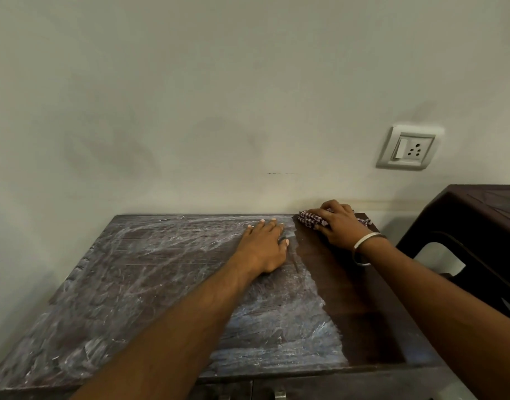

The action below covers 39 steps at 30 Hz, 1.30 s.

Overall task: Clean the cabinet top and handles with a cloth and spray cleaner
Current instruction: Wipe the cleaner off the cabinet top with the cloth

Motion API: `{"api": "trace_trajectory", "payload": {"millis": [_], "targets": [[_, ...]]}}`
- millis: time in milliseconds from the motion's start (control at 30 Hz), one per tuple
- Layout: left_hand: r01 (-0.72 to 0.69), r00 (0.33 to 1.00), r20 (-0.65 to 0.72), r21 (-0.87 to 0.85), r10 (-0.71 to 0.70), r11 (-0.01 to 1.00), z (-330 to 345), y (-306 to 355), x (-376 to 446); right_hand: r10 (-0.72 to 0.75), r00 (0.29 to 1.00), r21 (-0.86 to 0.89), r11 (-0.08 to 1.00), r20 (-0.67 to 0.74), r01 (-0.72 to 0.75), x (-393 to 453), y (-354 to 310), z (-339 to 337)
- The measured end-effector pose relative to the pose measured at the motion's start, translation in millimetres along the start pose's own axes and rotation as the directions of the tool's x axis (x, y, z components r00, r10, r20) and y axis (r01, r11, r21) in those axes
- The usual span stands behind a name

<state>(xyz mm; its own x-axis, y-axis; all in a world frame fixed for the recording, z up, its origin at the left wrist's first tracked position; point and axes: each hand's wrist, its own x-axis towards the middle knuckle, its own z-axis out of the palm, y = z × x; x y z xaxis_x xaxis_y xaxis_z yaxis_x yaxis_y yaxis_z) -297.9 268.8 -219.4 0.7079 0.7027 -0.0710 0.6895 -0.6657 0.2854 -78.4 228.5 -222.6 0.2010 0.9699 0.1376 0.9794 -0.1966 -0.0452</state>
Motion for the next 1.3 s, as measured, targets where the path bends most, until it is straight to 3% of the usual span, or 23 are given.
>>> {"api": "trace_trajectory", "payload": {"millis": [200, 467, 700, 933, 1067, 1300], "targets": [[-0.004, 1.000, -0.016, 0.004, 0.004, 1.000, 2, -2, 2, 0.061, 0.998, -0.005, 0.998, 0.019, -0.061, 13, -4, -3], [-0.013, 1.000, -0.011, 0.018, 0.013, 1.000, 2, -6, 5, -0.039, 0.999, 0.063, 0.997, 0.036, 0.036, 5, 0, -10], [-0.014, 1.000, -0.004, 0.019, 0.014, 1.000, 1, -6, 9, 0.041, 0.999, -0.010, 0.999, 0.022, -0.041, 17, -10, -7], [-0.006, 1.000, 0.001, 0.010, 0.006, 1.000, -1, -9, 10, -0.042, 0.999, 0.013, 0.999, 0.031, 0.042, 11, -11, -7], [-0.009, 1.000, -0.011, 0.013, 0.009, 1.000, 0, -12, 9, 0.010, 0.998, -0.025, 1.000, 0.060, -0.008, 20, -21, -9], [0.008, 1.000, -0.013, 0.043, -0.008, 0.999, -2, -18, 5, -0.104, 0.994, -0.014, 0.994, 0.023, 0.104, 22, -45, 0]]}}
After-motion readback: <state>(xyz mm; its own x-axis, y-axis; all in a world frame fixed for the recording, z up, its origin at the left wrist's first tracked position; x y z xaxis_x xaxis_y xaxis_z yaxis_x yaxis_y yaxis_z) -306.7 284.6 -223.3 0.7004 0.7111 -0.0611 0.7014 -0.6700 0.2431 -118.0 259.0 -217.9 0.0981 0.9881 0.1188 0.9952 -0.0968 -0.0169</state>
